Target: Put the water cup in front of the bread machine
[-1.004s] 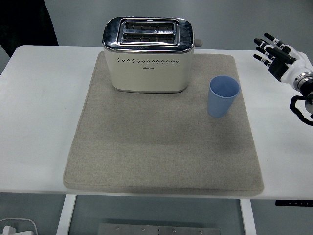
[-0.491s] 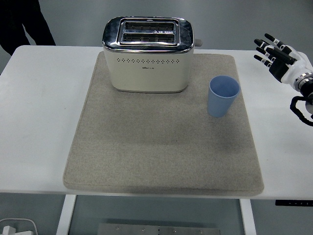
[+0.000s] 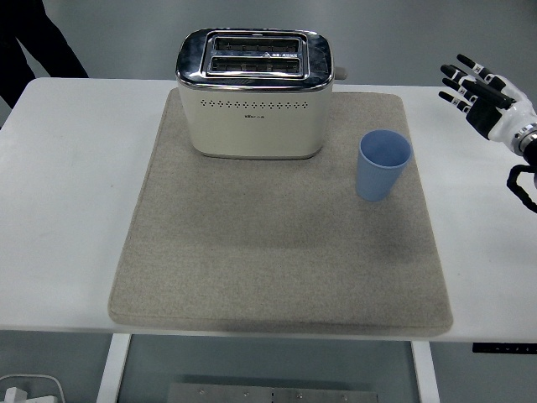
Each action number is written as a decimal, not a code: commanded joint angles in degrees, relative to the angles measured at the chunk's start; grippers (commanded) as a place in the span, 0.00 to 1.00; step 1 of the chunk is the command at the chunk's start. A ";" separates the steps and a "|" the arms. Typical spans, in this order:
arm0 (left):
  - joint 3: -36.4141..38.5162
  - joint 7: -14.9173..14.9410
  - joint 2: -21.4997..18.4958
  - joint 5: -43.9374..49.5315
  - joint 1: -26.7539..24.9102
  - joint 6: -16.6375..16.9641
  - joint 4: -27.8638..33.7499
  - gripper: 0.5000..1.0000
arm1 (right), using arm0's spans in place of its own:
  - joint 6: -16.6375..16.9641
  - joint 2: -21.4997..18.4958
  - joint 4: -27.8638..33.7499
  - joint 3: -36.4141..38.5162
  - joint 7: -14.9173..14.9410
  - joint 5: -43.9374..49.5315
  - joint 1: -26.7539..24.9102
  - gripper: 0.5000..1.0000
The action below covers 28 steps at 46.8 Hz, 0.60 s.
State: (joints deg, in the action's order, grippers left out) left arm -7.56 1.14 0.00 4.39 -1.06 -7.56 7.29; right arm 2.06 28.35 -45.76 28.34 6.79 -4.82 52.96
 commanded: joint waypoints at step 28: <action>0.00 0.01 0.00 0.00 0.01 0.00 0.01 1.00 | -1.80 9.97 -13.21 -0.04 7.54 12.02 -8.22 0.86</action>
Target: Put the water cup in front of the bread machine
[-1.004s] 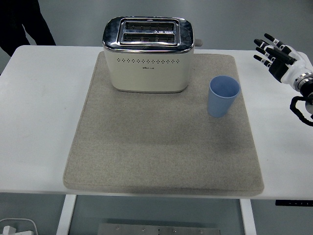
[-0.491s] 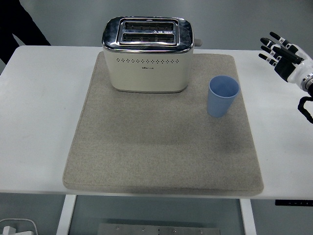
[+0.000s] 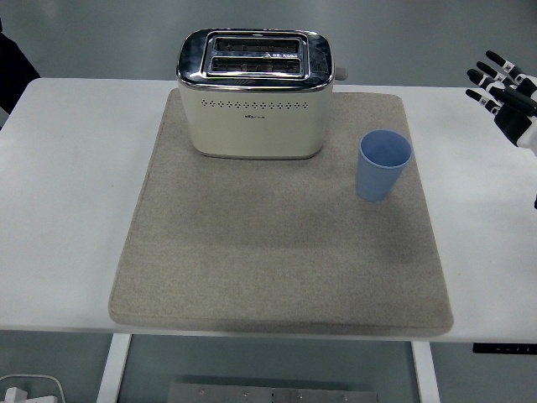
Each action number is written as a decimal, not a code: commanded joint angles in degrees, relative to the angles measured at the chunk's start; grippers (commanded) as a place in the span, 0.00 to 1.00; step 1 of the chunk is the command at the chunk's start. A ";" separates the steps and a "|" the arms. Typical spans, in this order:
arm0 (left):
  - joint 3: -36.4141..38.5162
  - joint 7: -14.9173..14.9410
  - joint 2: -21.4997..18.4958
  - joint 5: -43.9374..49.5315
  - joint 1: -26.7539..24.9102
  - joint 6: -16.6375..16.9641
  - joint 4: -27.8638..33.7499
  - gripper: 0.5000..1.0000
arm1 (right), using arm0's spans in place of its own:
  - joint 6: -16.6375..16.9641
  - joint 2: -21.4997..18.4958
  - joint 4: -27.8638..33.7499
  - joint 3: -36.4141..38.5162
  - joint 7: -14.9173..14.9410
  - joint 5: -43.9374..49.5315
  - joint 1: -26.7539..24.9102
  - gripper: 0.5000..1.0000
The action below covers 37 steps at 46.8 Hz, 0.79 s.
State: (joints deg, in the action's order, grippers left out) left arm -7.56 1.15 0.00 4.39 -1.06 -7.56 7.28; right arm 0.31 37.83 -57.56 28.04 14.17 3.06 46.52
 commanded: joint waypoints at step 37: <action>0.00 -0.01 0.00 0.00 0.01 0.00 0.01 1.00 | -3.12 4.36 -11.35 -0.36 12.37 31.39 -13.03 0.86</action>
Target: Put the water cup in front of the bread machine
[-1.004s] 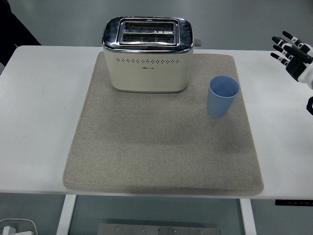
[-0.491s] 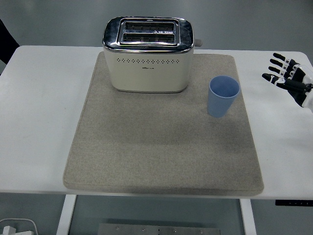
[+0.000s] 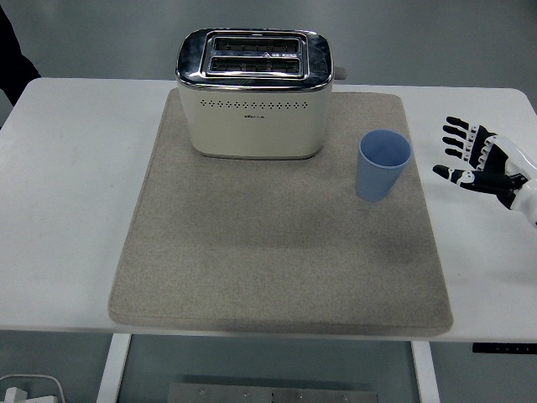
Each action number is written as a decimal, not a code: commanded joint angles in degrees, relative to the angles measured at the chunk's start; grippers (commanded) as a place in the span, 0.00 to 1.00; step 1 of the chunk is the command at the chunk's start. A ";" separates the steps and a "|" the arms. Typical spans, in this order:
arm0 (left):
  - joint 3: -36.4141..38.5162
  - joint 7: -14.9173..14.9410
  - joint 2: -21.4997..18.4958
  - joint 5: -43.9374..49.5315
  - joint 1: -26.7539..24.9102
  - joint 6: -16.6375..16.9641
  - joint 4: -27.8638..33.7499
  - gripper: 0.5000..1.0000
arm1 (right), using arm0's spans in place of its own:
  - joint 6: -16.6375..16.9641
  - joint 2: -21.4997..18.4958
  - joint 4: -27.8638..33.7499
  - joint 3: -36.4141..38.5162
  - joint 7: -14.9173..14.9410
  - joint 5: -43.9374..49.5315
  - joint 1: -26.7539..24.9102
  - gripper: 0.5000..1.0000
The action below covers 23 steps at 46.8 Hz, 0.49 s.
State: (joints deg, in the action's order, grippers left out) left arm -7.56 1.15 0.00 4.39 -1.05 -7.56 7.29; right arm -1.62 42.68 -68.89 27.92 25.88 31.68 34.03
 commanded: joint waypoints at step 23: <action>0.00 -0.01 0.00 0.00 -0.01 0.00 -0.08 1.00 | -7.25 -6.47 0.52 -1.38 -0.21 9.72 -0.28 0.86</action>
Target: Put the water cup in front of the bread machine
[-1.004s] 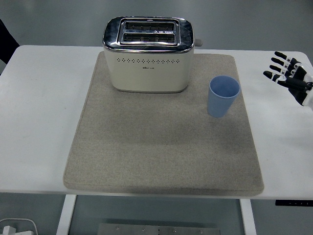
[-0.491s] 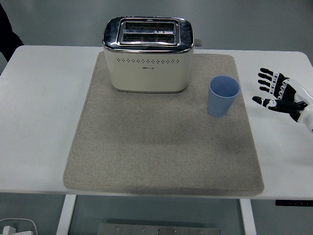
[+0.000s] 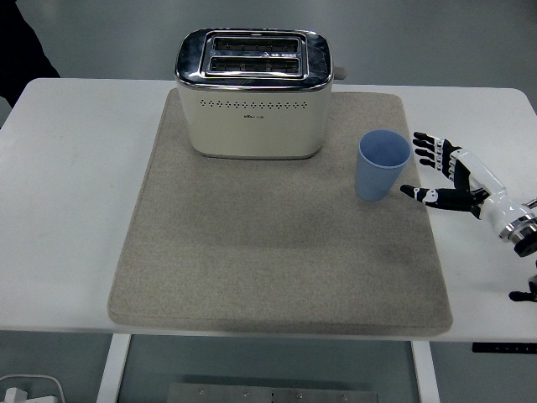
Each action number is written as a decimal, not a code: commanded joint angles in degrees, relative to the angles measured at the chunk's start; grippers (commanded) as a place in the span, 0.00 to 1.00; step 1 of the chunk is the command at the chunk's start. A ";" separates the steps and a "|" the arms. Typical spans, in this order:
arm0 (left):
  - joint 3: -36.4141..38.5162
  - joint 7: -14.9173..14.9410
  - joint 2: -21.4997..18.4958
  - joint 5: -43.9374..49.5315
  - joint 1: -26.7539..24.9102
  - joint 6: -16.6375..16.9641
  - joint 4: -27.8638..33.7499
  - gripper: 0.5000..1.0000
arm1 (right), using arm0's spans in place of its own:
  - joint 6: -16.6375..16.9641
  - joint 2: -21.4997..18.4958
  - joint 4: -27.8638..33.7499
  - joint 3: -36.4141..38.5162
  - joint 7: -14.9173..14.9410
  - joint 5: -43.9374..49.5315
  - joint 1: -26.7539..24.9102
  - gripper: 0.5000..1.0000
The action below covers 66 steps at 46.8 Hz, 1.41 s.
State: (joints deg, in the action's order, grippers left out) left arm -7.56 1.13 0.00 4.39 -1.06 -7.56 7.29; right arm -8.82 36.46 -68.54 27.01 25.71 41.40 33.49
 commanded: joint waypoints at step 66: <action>0.00 0.01 0.00 0.00 0.01 0.00 0.01 1.00 | 0.03 -8.95 6.75 -7.32 -5.76 -0.35 8.70 0.04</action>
State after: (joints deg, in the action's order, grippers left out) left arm -7.56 1.15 0.00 4.39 -1.05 -7.56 7.29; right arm -8.82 27.52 -61.80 19.77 19.94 41.19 41.80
